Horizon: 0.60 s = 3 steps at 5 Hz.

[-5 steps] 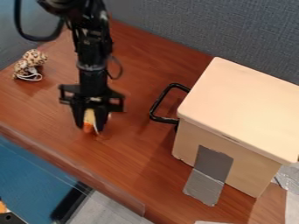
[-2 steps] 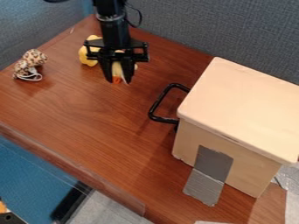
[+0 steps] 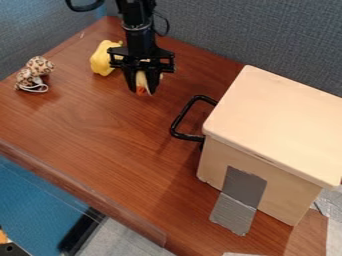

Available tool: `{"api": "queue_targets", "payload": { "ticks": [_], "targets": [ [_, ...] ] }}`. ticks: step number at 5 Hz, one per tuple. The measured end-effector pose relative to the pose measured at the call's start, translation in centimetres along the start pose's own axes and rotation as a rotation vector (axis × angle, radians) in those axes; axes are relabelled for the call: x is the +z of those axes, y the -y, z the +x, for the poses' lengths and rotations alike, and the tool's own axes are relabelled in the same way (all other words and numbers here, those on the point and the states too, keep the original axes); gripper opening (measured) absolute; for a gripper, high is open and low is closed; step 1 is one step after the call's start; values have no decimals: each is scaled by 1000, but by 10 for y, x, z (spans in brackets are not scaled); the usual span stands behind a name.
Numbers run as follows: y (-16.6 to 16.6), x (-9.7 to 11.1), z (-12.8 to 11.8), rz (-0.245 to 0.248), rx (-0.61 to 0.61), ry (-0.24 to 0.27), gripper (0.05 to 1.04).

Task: Move the yellow duck at the middle of the table

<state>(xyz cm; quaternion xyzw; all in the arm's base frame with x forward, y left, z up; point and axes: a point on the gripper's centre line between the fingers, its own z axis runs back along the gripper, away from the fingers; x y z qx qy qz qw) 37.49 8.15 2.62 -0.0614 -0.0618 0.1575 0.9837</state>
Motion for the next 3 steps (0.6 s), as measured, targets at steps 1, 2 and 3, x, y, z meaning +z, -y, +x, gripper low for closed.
{"api": "queue_targets", "payload": {
  "ticks": [1,2,3],
  "targets": [
    [-4,0,3,31,-2,19,795],
    [-2,14,7,27,-25,50,1001],
    [0,55,12,6,-36,132,1004]
  ]
}}
